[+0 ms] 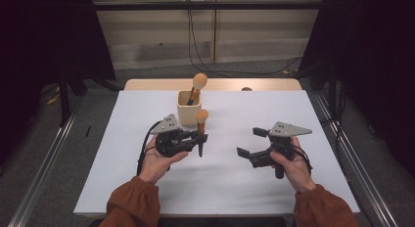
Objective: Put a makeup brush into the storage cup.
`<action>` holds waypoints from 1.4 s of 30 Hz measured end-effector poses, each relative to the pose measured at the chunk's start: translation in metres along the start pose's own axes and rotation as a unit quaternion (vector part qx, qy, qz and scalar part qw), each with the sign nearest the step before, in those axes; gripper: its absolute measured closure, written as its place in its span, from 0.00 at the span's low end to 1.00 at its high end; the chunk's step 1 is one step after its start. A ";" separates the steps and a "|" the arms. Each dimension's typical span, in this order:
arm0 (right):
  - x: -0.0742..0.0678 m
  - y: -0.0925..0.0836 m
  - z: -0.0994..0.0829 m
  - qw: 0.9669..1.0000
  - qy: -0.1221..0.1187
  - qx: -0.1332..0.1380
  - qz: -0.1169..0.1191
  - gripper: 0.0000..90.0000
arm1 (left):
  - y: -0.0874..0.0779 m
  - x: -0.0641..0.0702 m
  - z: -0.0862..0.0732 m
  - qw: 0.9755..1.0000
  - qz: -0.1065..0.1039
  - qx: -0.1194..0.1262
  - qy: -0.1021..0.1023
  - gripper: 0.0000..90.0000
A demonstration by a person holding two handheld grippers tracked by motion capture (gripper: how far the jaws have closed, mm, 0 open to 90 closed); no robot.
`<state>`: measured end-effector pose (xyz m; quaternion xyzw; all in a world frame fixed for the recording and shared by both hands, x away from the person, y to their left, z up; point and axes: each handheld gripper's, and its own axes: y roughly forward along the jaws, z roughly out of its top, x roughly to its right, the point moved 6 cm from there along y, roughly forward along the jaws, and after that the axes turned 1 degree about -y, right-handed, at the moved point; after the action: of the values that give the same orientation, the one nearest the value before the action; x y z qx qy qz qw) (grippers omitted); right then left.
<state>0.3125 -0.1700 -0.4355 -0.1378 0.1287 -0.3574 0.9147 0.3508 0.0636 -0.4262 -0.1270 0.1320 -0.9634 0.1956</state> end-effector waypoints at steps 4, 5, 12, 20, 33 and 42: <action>0.004 -0.006 -0.006 1.000 0.013 0.005 -0.010 0.03 | -0.006 -0.006 0.004 1.000 0.010 0.004 -0.005 0.83; 0.005 -0.007 -0.007 1.000 0.015 0.008 -0.015 0.02 | -0.007 -0.009 0.004 1.000 0.012 0.005 -0.006 0.83; 0.012 -0.018 -0.021 0.999 0.025 0.017 -0.042 0.02 | -0.025 -0.024 0.015 0.999 0.043 0.013 -0.003 0.83; 0.020 -0.027 -0.032 0.996 0.035 0.038 -0.072 0.00 | -0.041 -0.036 0.026 0.998 0.060 0.025 -0.003 0.83; 0.029 -0.050 -0.046 0.993 0.020 0.051 -0.101 0.00 | -0.056 -0.056 0.043 0.996 0.087 0.034 0.000 0.83; 0.034 -0.069 -0.049 0.988 0.035 0.069 -0.134 0.00 | -0.055 -0.080 0.057 0.993 0.114 0.036 -0.007 0.83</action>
<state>0.2779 -0.2501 -0.4625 -0.0776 0.1163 -0.4893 0.8608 0.4198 0.1339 -0.3718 -0.1110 0.1090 -0.9381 0.3094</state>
